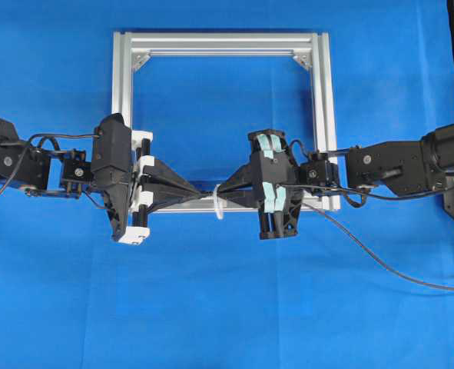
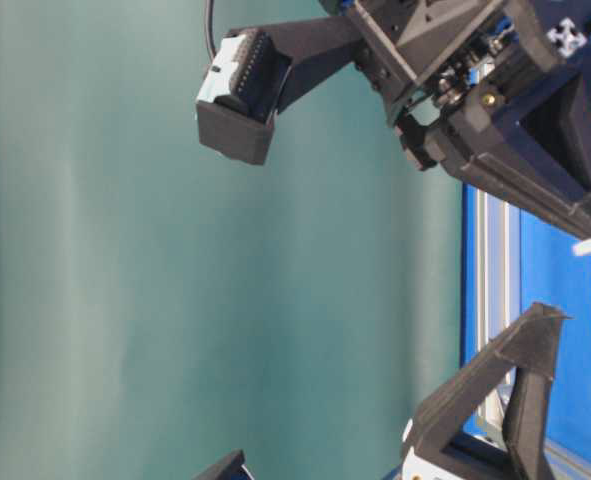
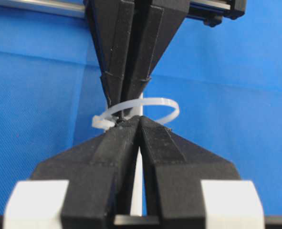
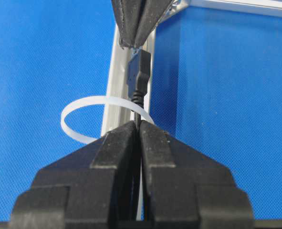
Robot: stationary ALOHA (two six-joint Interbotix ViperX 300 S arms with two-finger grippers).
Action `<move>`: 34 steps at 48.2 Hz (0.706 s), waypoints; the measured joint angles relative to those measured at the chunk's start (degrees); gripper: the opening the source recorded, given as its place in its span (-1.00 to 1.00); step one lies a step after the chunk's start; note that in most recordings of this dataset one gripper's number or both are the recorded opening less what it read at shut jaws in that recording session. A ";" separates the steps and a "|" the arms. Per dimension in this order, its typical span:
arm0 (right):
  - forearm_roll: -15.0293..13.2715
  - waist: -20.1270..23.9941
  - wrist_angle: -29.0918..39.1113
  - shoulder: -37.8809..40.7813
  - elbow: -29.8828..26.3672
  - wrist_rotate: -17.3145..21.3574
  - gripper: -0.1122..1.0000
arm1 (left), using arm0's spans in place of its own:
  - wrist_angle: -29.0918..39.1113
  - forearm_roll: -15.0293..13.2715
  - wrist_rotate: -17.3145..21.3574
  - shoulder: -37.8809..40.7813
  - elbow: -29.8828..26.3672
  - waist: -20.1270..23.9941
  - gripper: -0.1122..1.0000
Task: Insert the wire through the string loop located in the center.
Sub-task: 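Move the left gripper, open, toward the plug emerging from the loop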
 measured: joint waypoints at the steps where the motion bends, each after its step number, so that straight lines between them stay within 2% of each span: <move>1: 0.09 0.00 0.00 0.09 0.00 0.00 -0.84 | 0.00 0.00 0.00 0.00 -0.09 0.00 -0.78; 5: 0.09 0.00 0.00 0.00 0.00 0.00 -0.84 | 0.00 0.09 0.00 0.00 -0.18 -0.09 -0.59; 8: 0.00 0.09 0.00 0.00 0.00 0.00 -0.84 | 0.00 0.09 0.00 0.00 -0.26 -0.18 -0.32; 15: 0.09 0.00 0.00 0.00 0.00 0.00 -0.84 | 0.00 0.09 -0.09 0.00 -0.35 -0.88 0.50; 19: 0.00 0.00 0.00 0.00 0.00 0.09 -0.84 | 0.00 0.09 0.00 0.00 -0.35 -1.58 0.81; 34: 0.00 0.00 0.00 0.00 0.00 0.00 -0.84 | 1.49 0.09 0.00 0.00 -0.88 -2.20 0.85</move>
